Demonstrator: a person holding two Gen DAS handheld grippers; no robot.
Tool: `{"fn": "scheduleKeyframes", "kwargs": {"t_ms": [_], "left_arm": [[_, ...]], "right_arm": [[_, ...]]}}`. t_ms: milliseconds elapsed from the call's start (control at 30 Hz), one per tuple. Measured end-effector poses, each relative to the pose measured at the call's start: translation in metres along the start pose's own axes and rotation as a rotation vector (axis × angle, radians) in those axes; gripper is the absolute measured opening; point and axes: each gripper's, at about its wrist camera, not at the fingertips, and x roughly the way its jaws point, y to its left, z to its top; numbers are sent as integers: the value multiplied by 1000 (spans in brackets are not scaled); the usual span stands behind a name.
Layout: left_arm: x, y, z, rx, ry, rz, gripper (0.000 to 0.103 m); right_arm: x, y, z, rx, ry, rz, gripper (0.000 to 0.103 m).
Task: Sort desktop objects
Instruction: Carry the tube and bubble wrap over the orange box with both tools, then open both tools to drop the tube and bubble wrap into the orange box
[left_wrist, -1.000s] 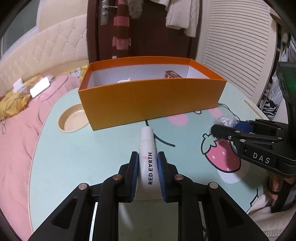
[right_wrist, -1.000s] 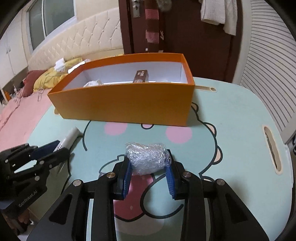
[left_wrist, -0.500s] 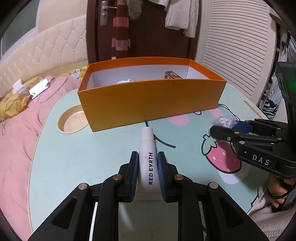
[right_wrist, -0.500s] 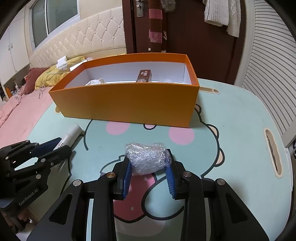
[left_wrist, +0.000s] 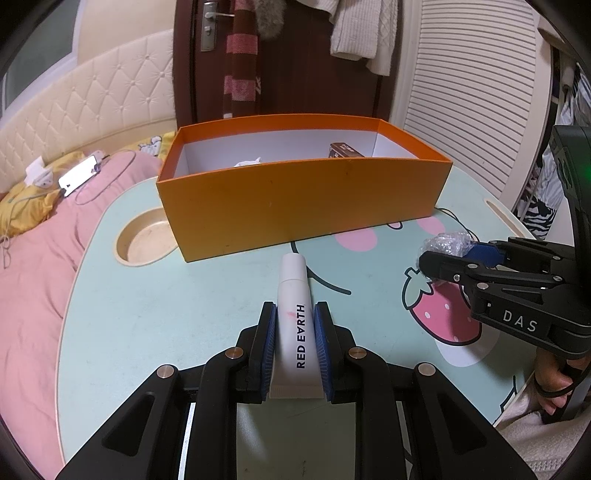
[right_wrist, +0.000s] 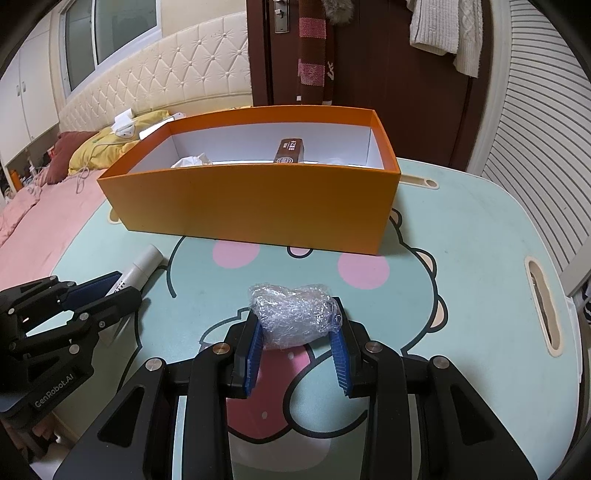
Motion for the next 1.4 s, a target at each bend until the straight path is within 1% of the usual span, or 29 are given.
{"fn": "scheduleKeyframes", "kwargs": {"t_ms": [167,233,400,500,633,700,800,867,933,1067,1233,1400], "left_arm": [[-6,-1,2,8,-19,6,19],[-12,0,4,6,-35,2,19],[-28,5,17,-37,-71,-57,19],[-40,8,32,-44,-104,-71,19],[-47,13,60,-49,-134,-84,19],[-49,15,76,-43,-160,-86,19],[-43,17,100,-21,-177,-71,19],[-31,20,113,-14,-168,-69,19],[-17,24,126,-17,-150,-76,19],[10,30,140,-25,-110,-74,19],[34,35,140,-47,-62,-72,19],[46,41,137,-78,-39,-69,19]], "right_arm": [[-1,-2,0,12,-1,16,34],[-6,0,2,5,-21,14,34],[-19,3,8,-17,-67,12,34],[-28,6,17,-32,-89,32,34],[-40,2,37,3,-113,91,34],[-44,1,53,11,-133,119,34],[-42,5,73,-7,-160,109,34],[-35,6,87,-2,-160,113,34],[-23,5,100,12,-143,125,34],[0,4,118,32,-113,122,34],[24,6,132,28,-100,90,34],[42,10,136,25,-69,97,35]]}}
